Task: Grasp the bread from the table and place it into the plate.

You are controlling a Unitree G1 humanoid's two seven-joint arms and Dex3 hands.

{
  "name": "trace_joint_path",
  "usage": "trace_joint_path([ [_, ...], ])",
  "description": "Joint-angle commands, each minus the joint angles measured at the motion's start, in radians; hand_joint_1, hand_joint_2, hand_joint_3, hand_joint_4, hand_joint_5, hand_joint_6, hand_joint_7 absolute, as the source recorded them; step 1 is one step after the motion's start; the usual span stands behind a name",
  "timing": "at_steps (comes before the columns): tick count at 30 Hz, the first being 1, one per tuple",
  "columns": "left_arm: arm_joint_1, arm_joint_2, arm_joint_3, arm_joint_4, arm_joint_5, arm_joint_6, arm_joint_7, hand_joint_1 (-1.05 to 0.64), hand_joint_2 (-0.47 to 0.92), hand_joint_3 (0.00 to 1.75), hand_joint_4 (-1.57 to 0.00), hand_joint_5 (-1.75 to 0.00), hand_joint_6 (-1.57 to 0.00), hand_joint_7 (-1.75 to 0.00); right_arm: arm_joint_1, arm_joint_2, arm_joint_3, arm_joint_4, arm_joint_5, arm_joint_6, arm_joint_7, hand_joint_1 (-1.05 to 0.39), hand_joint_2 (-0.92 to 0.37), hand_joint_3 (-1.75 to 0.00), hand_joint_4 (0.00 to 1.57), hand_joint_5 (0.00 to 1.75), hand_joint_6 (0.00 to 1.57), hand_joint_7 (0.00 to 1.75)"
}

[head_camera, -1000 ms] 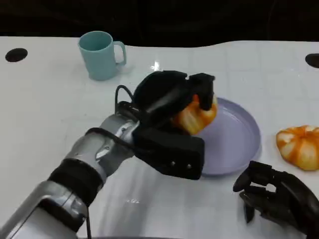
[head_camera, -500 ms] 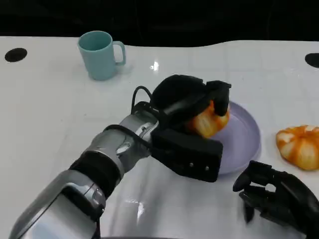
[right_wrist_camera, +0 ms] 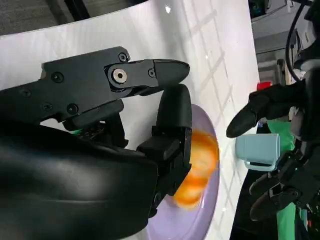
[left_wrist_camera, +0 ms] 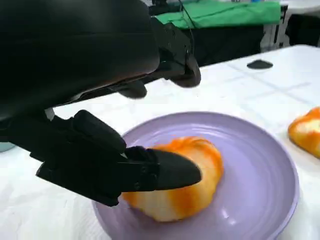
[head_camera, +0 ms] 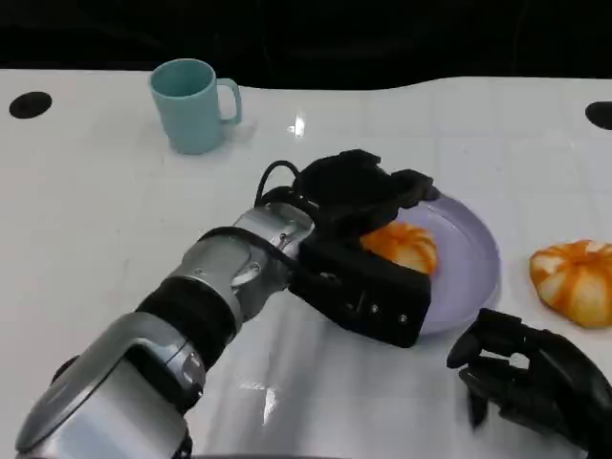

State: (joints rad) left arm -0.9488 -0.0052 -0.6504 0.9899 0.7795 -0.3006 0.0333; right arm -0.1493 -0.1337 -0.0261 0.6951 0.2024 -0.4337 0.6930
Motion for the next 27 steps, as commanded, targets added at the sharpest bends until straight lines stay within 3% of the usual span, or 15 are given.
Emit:
trace_joint_path([
  [1, -0.023, 0.018, -0.005, -0.024, 0.003, 0.010, -0.034, -0.95, 0.92, 0.70, 0.00, -0.27, 0.00, -0.28, 0.022, -0.012, 0.003, 0.019, -0.015, 0.029, -0.008, -0.51, -0.92, -0.27, 0.70, 1.75, 0.66, 1.42],
  [13, 0.024, 0.071, 0.016, -0.117, -0.025, 0.002, -0.077, -0.93, 0.92, 0.69, 0.00, -0.26, 0.00, -0.35, 0.028, -0.014, 0.002, -0.003, -0.007, 0.050, -0.011, -0.47, -0.92, -0.27, 0.70, 1.75, 0.66, 1.40],
  [27, 0.276, 0.277, 0.111, -0.565, -0.067, 0.010, -0.176, -0.91, 0.92, 0.68, -0.01, -0.27, -0.02, -0.29, 0.021, -0.017, 0.001, 0.014, -0.020, 0.027, -0.013, -0.50, -0.92, -0.27, 0.68, 1.75, 0.66, 1.39],
])
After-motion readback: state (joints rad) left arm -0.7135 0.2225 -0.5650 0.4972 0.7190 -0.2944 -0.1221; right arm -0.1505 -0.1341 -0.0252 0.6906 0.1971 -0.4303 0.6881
